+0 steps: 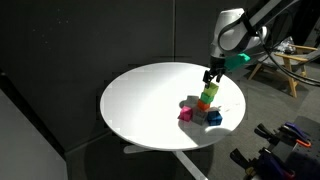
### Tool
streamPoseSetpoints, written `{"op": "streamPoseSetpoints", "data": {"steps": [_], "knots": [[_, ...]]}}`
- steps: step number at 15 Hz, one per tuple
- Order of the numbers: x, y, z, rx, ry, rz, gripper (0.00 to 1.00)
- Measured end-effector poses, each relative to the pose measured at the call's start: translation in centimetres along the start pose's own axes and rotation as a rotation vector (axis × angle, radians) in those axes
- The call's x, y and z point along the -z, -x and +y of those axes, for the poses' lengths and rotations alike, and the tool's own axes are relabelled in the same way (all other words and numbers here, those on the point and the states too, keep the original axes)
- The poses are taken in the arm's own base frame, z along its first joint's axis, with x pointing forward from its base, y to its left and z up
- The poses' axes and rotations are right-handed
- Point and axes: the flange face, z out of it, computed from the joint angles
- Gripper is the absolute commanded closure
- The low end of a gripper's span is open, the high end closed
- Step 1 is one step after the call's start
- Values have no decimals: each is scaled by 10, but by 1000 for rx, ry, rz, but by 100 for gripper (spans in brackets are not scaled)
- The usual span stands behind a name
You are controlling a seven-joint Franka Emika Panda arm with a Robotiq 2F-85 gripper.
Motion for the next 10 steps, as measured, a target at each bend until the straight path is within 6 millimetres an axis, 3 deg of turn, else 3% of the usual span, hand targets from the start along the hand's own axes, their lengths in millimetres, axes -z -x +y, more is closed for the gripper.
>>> {"op": "streamPoseSetpoints", "data": {"steps": [10], "knots": [[-11,0,0,14,1,-3,0]]}}
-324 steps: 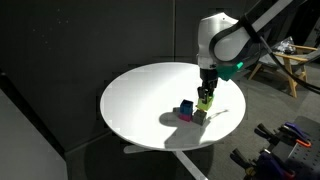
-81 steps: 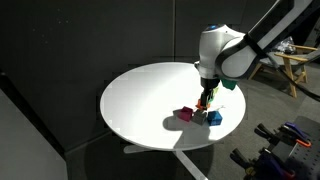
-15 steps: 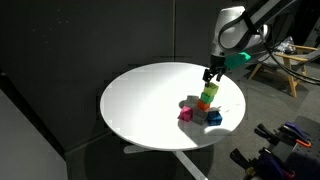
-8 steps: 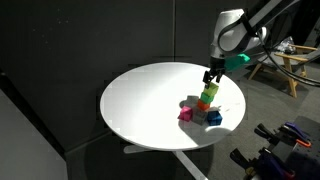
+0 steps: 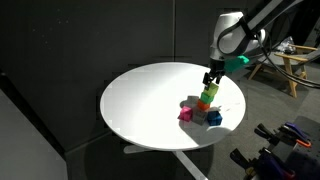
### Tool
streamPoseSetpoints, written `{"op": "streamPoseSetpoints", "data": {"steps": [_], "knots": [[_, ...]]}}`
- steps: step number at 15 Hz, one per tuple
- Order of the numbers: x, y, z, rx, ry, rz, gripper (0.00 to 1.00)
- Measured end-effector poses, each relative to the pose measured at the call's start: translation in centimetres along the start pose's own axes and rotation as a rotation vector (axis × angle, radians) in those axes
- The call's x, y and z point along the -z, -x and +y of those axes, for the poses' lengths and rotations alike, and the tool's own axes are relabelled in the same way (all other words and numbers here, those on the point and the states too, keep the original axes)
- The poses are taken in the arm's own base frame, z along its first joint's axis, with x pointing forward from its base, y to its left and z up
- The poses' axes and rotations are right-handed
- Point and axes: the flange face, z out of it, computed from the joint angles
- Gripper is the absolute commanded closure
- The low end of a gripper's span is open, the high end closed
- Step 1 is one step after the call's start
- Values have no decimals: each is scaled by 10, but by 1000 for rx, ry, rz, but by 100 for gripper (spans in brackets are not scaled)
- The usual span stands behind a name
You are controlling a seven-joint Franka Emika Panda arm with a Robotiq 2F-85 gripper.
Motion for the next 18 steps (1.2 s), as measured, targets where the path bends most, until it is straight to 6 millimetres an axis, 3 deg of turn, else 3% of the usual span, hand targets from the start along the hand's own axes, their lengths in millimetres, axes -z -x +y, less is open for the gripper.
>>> {"op": "streamPoseSetpoints", "data": {"steps": [1,2,4,8,18], "knots": [[0,0,0,0,0,-1,0],[-1,0,0,1,0,-1,25],[-1,0,0,2,0,-2,34],[-3,0,0,6,1,-4,67],[1,-1,-5,42,18,4,71]]}}
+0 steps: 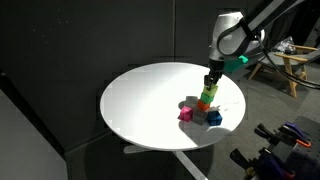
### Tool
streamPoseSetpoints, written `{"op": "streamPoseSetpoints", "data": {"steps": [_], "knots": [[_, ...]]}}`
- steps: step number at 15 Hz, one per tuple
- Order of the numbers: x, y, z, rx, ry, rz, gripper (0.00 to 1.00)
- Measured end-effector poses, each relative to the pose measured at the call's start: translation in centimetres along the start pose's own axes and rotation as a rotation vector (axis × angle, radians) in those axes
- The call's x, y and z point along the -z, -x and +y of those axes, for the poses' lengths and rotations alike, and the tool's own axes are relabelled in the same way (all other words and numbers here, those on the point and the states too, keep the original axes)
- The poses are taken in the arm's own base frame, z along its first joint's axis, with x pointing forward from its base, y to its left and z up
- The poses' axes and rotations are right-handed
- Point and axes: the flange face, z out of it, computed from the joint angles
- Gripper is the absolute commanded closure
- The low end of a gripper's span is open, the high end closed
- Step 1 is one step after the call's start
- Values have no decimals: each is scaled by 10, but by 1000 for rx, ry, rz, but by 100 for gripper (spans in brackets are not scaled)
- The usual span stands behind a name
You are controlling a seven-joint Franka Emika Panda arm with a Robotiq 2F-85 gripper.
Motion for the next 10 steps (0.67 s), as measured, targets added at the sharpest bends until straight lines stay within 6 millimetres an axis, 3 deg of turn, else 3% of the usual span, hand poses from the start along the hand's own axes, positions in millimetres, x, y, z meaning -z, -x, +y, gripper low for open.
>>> {"op": "streamPoseSetpoints", "data": {"steps": [10], "knots": [[24,-2,-20,42,0,21,71]]}}
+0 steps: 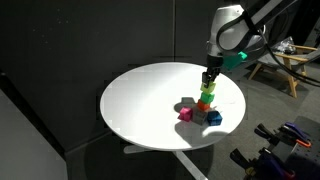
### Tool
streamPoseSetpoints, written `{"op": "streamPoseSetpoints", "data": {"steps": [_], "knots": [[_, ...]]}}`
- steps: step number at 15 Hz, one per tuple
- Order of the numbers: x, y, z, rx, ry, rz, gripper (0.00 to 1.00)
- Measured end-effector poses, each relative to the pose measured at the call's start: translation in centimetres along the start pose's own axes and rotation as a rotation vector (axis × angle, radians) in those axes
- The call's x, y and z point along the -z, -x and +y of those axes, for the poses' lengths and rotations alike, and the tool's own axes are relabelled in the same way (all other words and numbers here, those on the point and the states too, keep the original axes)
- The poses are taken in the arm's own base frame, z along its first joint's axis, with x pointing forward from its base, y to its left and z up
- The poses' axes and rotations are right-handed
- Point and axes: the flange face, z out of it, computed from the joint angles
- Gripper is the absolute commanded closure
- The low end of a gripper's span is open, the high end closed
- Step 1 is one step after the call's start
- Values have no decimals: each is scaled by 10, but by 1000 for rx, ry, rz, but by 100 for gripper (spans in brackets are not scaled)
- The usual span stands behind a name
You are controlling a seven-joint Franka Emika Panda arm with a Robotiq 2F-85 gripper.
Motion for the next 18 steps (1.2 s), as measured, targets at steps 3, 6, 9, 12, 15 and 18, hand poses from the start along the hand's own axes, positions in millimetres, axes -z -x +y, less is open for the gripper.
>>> {"op": "streamPoseSetpoints", "data": {"steps": [3,6,9,12,15,18], "knots": [[4,0,-15,54,8,-5,71],[4,0,-32,124,10,-13,71],[3,1,-47,197,7,-19,71],[0,2,-58,255,3,-23,71],[-3,1,-66,295,-2,-28,71],[-10,0,-77,321,-3,-38,71]]}}
